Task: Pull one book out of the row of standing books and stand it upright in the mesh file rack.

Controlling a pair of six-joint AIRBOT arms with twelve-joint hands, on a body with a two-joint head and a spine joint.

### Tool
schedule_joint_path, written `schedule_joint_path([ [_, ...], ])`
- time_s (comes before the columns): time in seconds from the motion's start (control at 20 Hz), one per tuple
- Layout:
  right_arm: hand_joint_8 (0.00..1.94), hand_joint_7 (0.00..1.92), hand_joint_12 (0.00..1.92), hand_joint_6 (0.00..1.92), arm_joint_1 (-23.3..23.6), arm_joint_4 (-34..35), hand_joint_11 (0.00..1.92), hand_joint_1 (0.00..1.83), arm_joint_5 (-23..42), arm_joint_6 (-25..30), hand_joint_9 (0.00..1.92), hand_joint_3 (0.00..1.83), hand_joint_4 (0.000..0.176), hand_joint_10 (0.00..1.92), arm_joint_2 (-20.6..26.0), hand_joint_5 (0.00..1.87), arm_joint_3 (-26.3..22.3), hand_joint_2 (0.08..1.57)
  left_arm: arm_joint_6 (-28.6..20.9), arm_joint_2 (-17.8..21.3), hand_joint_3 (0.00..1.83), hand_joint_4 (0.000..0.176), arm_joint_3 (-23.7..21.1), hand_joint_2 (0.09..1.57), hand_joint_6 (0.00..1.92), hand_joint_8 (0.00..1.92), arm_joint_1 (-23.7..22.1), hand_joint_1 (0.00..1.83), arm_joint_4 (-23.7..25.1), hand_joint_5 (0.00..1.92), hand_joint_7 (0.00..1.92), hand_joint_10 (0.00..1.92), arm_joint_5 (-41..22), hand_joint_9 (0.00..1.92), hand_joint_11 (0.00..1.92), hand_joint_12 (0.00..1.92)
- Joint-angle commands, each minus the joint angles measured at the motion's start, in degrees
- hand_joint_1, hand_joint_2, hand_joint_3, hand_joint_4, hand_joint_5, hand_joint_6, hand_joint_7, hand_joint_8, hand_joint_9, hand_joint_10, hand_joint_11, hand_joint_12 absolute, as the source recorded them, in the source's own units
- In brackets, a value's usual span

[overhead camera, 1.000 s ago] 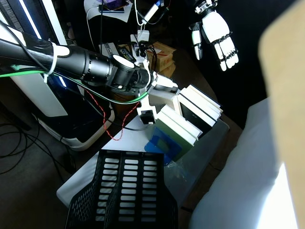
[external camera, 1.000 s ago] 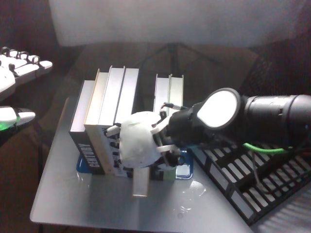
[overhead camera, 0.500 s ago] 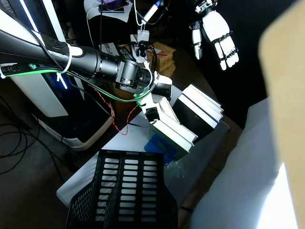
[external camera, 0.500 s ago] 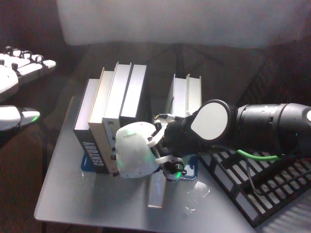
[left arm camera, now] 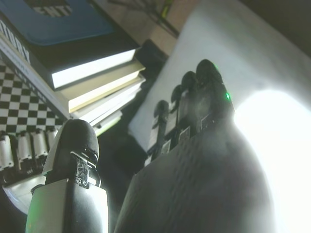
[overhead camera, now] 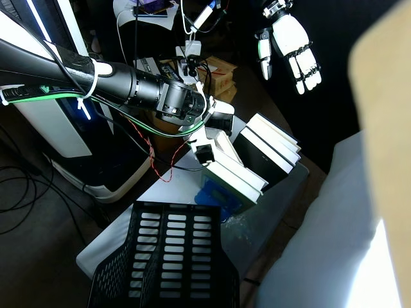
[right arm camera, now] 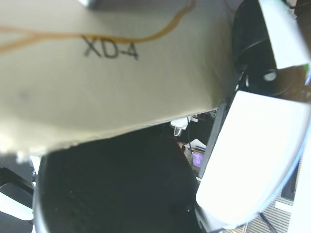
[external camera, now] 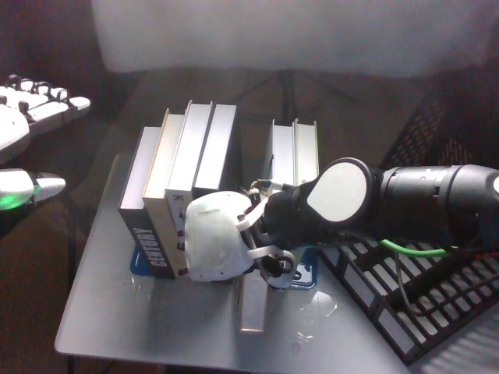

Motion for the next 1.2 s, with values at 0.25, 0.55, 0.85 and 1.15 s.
schedule_joint_path([
  [0.25, 1.16, 1.00, 1.85, 0.86, 0.72, 1.13, 0.84, 1.36, -1.20, 0.27, 0.89, 0.48, 0.000, 1.46, 1.65, 1.08, -0.59, 0.87, -0.14, 0.52, 0.00, 0.065, 0.09, 1.34, 0.01, 0.00, 0.51, 0.59, -1.31, 0.01, 0.00, 0.00, -7.08, 0.00, 0.00, 0.00],
  [0.55, 0.77, 1.15, 1.66, 0.85, 4.33, 5.04, 0.60, 1.38, 2.14, 0.27, 0.87, 0.00, 0.000, 1.24, 7.29, 1.02, -6.39, 1.08, -0.21, 0.53, 0.00, 0.051, -0.24, 1.34, 0.01, 0.00, 0.12, 0.60, -1.26, 0.02, 0.00, 0.00, -7.15, 0.00, 0.01, 0.01],
  [0.85, 0.63, 1.16, 1.57, 0.91, 6.68, 13.66, 0.64, 1.39, 5.07, -1.19, 0.94, 0.00, 0.000, 1.14, 13.98, 1.05, -10.80, 1.06, -0.41, 0.54, 0.00, 0.026, -0.35, 1.32, 0.01, 0.00, 0.00, 0.66, -1.45, 0.04, 0.00, 0.00, -7.40, 0.00, 0.01, 0.01],
  [1.15, 0.86, 1.10, 1.60, 0.84, 9.69, 18.99, 0.66, 1.39, 7.69, -1.24, 0.93, 0.00, 0.000, 1.21, 18.74, 1.01, -13.10, 1.08, -0.79, 0.25, 0.00, 0.031, -0.37, 1.32, 0.00, 0.00, -0.30, 0.59, -1.14, 0.05, 0.00, 0.00, -7.20, 0.00, 0.02, 0.03],
])
